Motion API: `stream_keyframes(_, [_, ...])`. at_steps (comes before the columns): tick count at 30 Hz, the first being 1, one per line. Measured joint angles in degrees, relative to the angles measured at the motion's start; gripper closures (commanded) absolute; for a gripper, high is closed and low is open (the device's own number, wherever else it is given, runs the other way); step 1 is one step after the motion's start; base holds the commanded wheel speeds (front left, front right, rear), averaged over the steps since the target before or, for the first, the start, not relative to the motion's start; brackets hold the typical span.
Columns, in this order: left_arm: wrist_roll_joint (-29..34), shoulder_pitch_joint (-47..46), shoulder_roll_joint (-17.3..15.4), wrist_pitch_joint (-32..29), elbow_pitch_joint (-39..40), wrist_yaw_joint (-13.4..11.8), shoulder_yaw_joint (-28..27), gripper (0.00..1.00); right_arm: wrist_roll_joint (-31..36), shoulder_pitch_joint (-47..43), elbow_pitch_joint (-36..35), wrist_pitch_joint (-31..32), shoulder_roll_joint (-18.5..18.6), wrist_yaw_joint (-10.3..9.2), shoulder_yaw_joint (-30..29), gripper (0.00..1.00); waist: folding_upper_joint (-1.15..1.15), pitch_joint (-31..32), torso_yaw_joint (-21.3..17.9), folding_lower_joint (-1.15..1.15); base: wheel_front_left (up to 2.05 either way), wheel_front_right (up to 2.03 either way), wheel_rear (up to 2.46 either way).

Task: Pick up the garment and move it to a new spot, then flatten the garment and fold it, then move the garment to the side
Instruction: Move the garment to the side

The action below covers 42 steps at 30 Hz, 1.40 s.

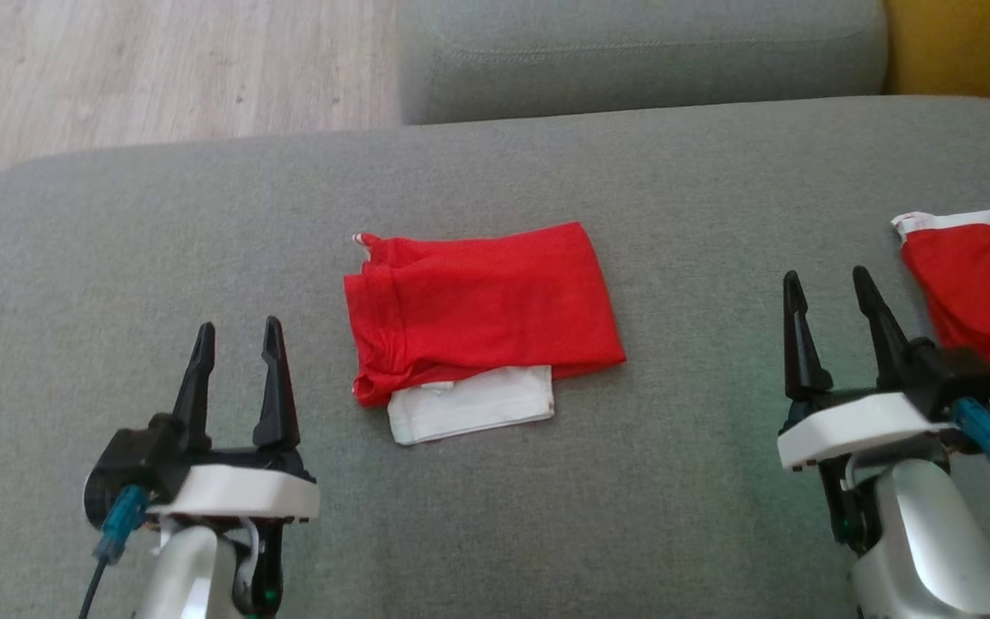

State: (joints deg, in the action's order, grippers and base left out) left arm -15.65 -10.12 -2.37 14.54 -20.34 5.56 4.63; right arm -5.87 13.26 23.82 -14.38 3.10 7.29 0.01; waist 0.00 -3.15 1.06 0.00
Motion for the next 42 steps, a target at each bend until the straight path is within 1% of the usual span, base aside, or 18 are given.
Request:
stream_keyframes(3, [-0.01,-0.67,0.0,0.0,0.1,0.01,0.55,0.0,1.11,1.12,1.04,0.0,0.0,0.0,0.16,0.0,0.0,-0.76,0.63,0.0,0.0,0.0,0.0])
stream_keyframes(6, [-0.01,-1.88,0.02,0.0,0.21,0.08,1.19,0.0,1.2,3.32,3.0,0.0,0.01,0.0,1.66,0.0,0.0,-1.89,1.47,0.01,0.0,0.0,0.0])
stream_keyframes(10, [-0.46,-4.45,0.01,0.0,0.88,0.1,2.19,0.0,1.18,9.14,8.6,0.08,0.02,0.0,5.46,0.0,0.0,-4.18,3.3,0.01,0.0,0.0,0.0])
stream_keyframes(17, [-2.0,-6.29,0.04,0.0,0.79,-0.05,5.44,0.0,-3.56,16.55,20.97,5.5,0.13,0.0,9.26,0.0,0.0,-6.95,6.94,0.01,0.0,0.0,0.0])
stream_keyframes(19, [-2.44,-6.62,0.02,0.0,0.59,-0.11,6.26,0.0,-6.34,17.81,24.09,6.81,0.13,0.0,10.1,0.0,0.0,-7.58,8.0,0.01,0.0,0.0,0.0])
stream_keyframes(21, [-4.02,-6.84,0.04,0.0,0.42,-0.33,6.75,0.0,-6.26,19.18,27.18,8.24,0.22,0.0,11.32,0.0,0.0,-8.22,8.84,0.01,0.0,0.0,0.0])
stream_keyframes(26, [-4.06,-7.79,0.03,0.0,0.38,-0.71,7.98,0.0,-8.48,21.96,31.98,10.21,0.34,0.0,14.97,0.0,0.0,-9.24,10.55,0.01,0.0,0.0,0.0])
stream_keyframes(30, [-4.06,-7.8,0.04,0.0,0.37,-1.03,8.32,0.0,-8.67,24.49,34.67,10.73,0.83,0.0,18.05,0.0,0.0,-9.52,11.06,0.01,0.0,0.0,0.0])
stream_keyframes(31, [-4.06,-7.8,0.04,0.0,0.36,-1.04,8.35,0.0,-8.67,24.93,35.23,10.82,0.93,0.0,18.72,0.68,0.0,-9.44,11.08,0.01,0.0,0.0,0.0])
stream_keyframes(32, [-4.06,-7.8,0.04,0.0,0.35,-1.09,8.38,0.0,-8.66,25.15,35.6,10.77,0.99,0.0,19.47,1.0,0.0,-9.27,11.07,0.01,0.0,0.0,0.0])
stream_keyframes(37, [-4.1,-7.71,0.03,0.0,0.02,-1.1,8.27,0.0,-7.7,25.19,37.15,8.22,0.6,0.0,20.91,1.0,0.0,-8.23,10.26,0.01,0.0,0.0,0.0])
stream_keyframes(42, [-4.59,-7.05,0.02,0.0,-0.63,-1.09,7.84,0.0,-6.47,25.15,38.23,3.68,0.48,0.0,21.58,1.0,0.0,-6.43,7.59,0.0,0.0,0.0,0.0])
